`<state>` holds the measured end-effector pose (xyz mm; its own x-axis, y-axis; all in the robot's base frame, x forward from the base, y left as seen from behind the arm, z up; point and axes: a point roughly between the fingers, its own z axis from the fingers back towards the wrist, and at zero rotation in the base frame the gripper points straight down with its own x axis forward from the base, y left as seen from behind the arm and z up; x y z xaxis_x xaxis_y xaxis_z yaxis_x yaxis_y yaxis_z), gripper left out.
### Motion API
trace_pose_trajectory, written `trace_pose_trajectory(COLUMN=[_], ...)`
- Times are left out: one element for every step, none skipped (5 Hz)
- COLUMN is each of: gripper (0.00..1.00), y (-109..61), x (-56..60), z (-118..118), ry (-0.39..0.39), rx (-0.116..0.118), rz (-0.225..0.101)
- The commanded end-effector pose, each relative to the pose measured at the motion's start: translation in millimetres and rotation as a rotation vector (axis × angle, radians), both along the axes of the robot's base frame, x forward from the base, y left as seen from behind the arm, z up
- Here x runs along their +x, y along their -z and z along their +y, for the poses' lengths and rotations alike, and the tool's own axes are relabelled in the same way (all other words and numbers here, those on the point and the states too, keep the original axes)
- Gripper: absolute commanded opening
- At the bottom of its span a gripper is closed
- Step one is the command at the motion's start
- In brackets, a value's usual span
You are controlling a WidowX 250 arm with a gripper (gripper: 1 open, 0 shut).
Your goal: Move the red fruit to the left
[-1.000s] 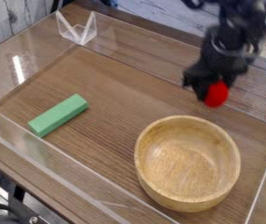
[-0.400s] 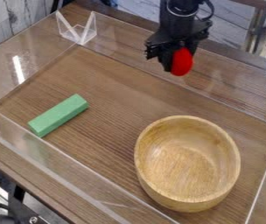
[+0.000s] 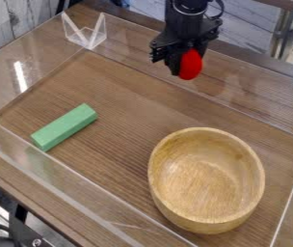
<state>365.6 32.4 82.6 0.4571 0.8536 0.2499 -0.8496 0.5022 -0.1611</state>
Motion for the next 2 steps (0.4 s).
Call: trace_pose_trajectory(gripper=[0.0, 0.0], y=[-19.8, -15.5], x=[2.2, -0.5], z=[8.8, 12.7], ry=[-0.018, -0.031], rx=[0.016, 0.026], rz=[-0.07, -0.065])
